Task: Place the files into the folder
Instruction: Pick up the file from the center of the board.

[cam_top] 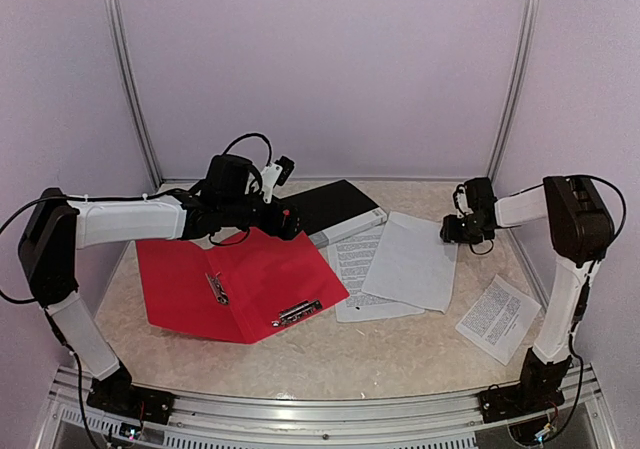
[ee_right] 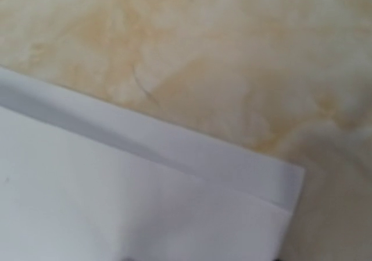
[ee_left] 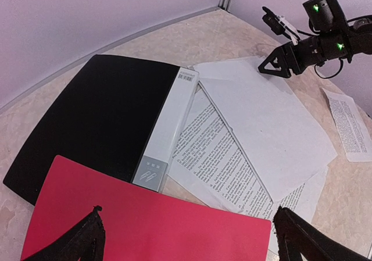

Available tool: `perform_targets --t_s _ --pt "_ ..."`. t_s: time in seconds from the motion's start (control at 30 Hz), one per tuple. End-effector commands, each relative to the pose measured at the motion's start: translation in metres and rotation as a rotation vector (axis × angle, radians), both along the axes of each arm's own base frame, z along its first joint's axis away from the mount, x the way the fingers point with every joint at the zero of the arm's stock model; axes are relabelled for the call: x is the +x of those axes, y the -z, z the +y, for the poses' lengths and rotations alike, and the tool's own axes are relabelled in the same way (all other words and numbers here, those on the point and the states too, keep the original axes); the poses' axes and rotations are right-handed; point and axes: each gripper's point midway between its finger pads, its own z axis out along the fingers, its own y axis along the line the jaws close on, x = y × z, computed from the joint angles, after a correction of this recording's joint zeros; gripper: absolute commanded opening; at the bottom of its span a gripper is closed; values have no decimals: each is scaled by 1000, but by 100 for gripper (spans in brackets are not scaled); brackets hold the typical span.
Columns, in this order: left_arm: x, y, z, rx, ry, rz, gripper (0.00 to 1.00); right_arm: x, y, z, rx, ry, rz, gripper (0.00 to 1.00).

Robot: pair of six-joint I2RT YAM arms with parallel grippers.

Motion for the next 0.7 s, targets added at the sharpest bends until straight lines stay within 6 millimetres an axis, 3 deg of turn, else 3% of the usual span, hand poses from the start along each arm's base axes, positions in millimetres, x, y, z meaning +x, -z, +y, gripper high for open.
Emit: perform_targets --t_s 0.0,0.17,0.33,0.5,0.67 --pt "-1 13 1 33 0 19 98 -12 27 1 18 -1 62 50" --pt "-2 15 1 35 -1 21 98 -12 30 -3 1 22 78 33" --pt "-3 15 1 36 0 23 98 -8 18 -5 -6 30 54 18" --pt "-2 15 1 40 -2 22 98 1 -11 -7 -27 21 2 0" --pt "-1 14 3 47 -14 18 98 10 -60 -3 -51 -25 -93 0"
